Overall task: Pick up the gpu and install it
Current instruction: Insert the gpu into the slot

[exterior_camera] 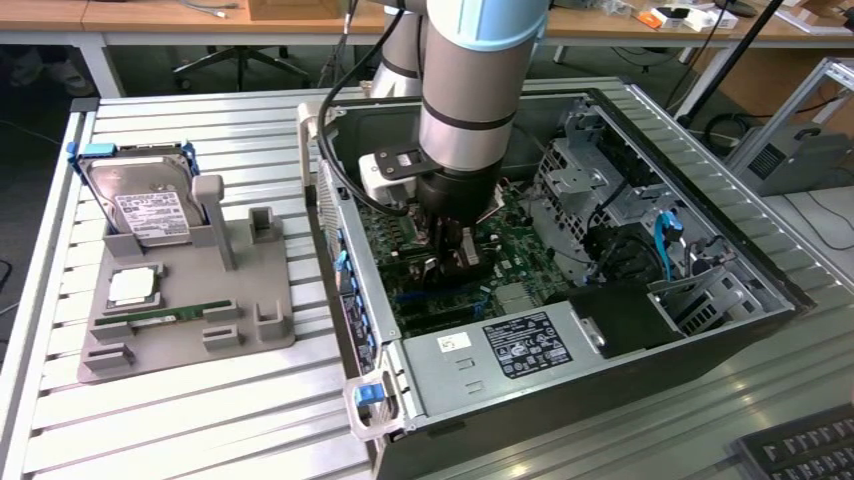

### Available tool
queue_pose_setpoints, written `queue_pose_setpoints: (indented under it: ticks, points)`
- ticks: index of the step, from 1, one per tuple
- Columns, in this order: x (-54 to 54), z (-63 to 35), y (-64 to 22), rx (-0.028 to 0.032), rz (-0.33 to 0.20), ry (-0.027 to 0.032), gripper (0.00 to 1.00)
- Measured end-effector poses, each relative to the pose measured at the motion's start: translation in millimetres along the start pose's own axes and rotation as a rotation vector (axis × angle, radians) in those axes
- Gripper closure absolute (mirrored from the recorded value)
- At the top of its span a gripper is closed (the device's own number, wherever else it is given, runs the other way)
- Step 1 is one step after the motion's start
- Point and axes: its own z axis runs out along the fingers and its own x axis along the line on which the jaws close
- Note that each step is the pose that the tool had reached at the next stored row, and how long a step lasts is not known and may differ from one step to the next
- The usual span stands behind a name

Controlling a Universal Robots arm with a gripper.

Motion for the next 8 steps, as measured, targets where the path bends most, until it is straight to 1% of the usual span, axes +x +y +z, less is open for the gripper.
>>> queue_pose_setpoints:
  ticks: [8]
  points:
    - [-0.2,1.4,0.1,0.0001,0.0,-0.0002,0.73]
